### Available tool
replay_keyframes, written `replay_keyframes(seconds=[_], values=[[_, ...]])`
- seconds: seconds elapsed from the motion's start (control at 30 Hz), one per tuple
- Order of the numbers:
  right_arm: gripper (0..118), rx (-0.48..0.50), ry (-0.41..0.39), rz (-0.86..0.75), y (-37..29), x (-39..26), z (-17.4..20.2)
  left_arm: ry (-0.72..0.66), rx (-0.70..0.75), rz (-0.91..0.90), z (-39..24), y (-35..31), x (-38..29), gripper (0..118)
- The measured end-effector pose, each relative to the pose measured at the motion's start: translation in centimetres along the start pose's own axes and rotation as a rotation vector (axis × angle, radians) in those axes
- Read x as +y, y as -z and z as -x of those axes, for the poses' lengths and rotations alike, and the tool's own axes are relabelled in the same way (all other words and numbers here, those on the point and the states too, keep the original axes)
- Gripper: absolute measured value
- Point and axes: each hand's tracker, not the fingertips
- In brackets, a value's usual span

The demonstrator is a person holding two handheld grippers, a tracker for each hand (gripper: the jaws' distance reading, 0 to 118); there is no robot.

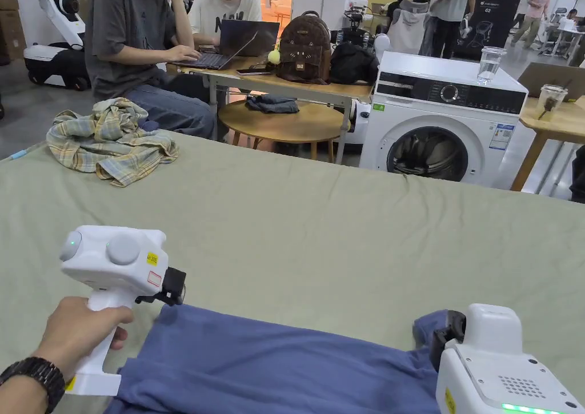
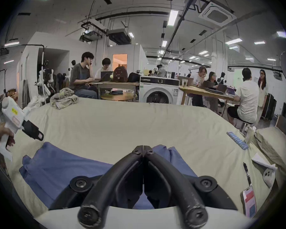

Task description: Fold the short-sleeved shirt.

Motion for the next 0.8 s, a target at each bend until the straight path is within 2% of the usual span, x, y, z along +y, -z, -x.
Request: replay_keyframes(seconds=[0.13, 0.27, 0.3, 0.4, 0.43, 0.63, 0.7, 0.77, 0.8], values=[[0, -0.01, 0.004, 0.034, 0.6, -0.4, -0.6, -0.057, -0.017, 0.087, 0.5, 3.3, 1.2, 52], [0, -0.016, -0.007, 0.066, 1.1, -0.9, -1.0, 0.039, 0.083, 0.181, -0.6, 6.4, 0.5, 51], [0, -0.016, -0.006, 0.072, 1.2, -1.0, -1.1, 0.057, 0.089, 0.14, -1.2, 6.2, 0.4, 46], [0, -0.017, -0.007, 0.096, 1.5, -1.0, -1.7, 0.11, 0.15, 0.081, -2.8, 6.1, 0.0, 5], [0, -0.014, -0.003, 0.106, 1.6, -1.0, -1.9, 0.142, 0.159, 0.069, -3.2, 6.2, -0.2, 0], [0, -0.013, 0.043, 0.188, 3.3, 0.3, -5.2, 0.116, 0.104, -0.01, -2.7, 3.9, -1.1, 0], [0, -0.031, 0.054, 0.268, 5.1, 1.1, -7.0, 0.13, 0.089, -0.053, -2.8, 2.5, -1.6, 0], [10, -0.031, 0.078, 0.357, 7.5, 1.7, -9.0, 0.129, 0.078, -0.091, -3.3, 0.8, -2.3, 0], [20, -0.026, 0.104, 0.392, 8.6, 1.9, -9.9, 0.13, 0.075, -0.1, -3.3, 0.3, -2.4, 0]])
